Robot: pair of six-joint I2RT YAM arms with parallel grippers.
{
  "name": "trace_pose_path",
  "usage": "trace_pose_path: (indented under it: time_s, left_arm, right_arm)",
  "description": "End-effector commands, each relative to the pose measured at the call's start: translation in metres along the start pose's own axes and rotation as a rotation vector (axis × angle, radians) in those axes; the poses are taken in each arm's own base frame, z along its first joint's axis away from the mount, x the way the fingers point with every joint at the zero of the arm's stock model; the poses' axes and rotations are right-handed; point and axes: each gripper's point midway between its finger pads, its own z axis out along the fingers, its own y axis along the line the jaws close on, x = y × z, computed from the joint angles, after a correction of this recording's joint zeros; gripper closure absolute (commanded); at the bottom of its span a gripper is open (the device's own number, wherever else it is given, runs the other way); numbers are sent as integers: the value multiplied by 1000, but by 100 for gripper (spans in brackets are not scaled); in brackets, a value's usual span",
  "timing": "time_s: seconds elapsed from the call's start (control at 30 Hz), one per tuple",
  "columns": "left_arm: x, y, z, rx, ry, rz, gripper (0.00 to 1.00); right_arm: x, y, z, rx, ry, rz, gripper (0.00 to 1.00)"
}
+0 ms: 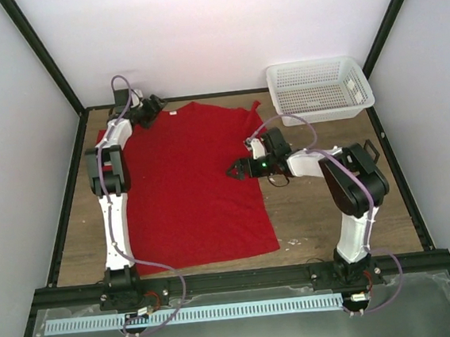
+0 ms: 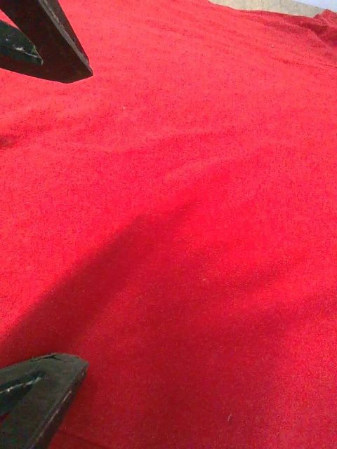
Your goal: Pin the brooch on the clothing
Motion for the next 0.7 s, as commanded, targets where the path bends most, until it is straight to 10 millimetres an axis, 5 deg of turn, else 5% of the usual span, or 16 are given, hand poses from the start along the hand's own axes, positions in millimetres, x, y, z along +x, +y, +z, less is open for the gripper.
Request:
trace_pose_path:
  time_s: [0.0, 0.13, 0.33, 0.5, 0.67]
  left_arm:
    - [6, 12, 10, -27, 17, 17, 9]
    - [12, -17, 9, 1, 33, 80, 8]
    - [4, -63, -28, 7, 0, 173, 5]
    - [2, -86, -71, -39, -20, 219, 4]
    - [16, -104, -108, -17, -30, 183, 4]
  right_arm:
    - [56, -38, -8, 136, 85, 159, 0]
    - [46, -25, -36, 152, 40, 105, 0]
    - [-41, -38, -73, 252, -150, 0, 0]
    - [-107, -66, -62, 374, -204, -37, 0]
    - [-142, -79, -31, 361, -202, -34, 0]
